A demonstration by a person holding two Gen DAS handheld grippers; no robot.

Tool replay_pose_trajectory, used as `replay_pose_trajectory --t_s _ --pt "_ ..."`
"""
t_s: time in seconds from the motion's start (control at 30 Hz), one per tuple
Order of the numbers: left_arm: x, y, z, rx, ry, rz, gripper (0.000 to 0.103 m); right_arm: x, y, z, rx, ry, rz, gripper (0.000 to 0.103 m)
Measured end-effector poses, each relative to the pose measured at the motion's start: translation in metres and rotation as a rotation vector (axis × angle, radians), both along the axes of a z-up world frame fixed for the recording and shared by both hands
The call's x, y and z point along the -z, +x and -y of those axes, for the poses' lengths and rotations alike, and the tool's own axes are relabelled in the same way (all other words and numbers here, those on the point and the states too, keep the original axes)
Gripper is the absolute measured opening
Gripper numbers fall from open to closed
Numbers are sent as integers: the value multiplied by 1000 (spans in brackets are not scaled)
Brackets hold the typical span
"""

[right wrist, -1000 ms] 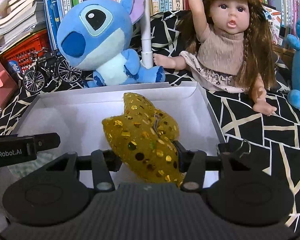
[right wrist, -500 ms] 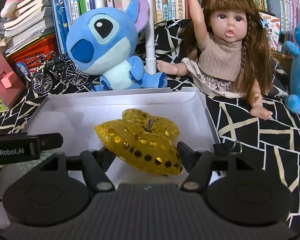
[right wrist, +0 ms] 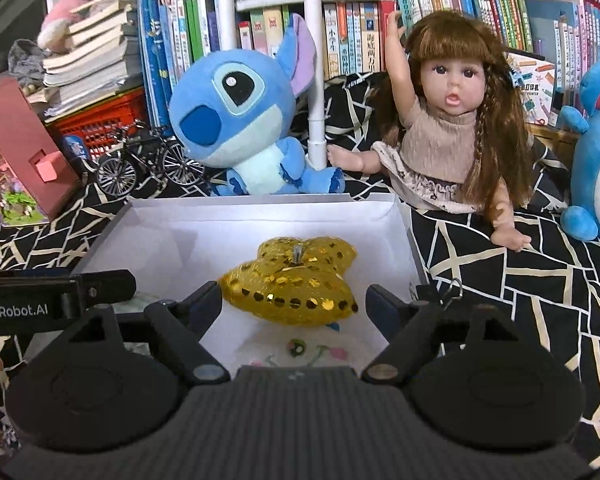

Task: Organize soft objects
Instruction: 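Open the right tool to release the gold pillow in the box and withdraw, then close right tool on the purple plush ball while left tool approaches the blue floral pouch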

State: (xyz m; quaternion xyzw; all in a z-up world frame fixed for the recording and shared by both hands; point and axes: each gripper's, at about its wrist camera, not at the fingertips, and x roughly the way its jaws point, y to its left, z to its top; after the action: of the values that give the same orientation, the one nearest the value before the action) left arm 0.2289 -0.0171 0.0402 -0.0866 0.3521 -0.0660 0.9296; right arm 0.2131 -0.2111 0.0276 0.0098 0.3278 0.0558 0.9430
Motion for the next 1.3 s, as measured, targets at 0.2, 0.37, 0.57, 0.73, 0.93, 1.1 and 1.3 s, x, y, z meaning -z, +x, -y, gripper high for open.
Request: replay_pose_trajectory --t_s 0.2,0.37,0.57,0.73,0.93,1.1,1.3 --pt "-8 -26 5 21 14 44 85 -7 -21 6 -10 29 32 89" --pt "-13 -45 4 35 -4 63 86 -12 -40 10 -17 35 62 92" --pt "-14 -70 2 35 -2 97 87 -13 -62 12 -29 33 97 95" --pt "-17 -89 2 52 3 122 87 -14 -79 12 -35 26 129 97" --pt "-20 -113 5 71 28 174 89 -13 -97 18 -26 42 151 99" --pt "-19 -128 4 80 10 177 89 -11 -112 19 -20 39 162 101" --pt "-15 -145 1 85 28 200 90 -9 -130 16 -23 6 190 103"
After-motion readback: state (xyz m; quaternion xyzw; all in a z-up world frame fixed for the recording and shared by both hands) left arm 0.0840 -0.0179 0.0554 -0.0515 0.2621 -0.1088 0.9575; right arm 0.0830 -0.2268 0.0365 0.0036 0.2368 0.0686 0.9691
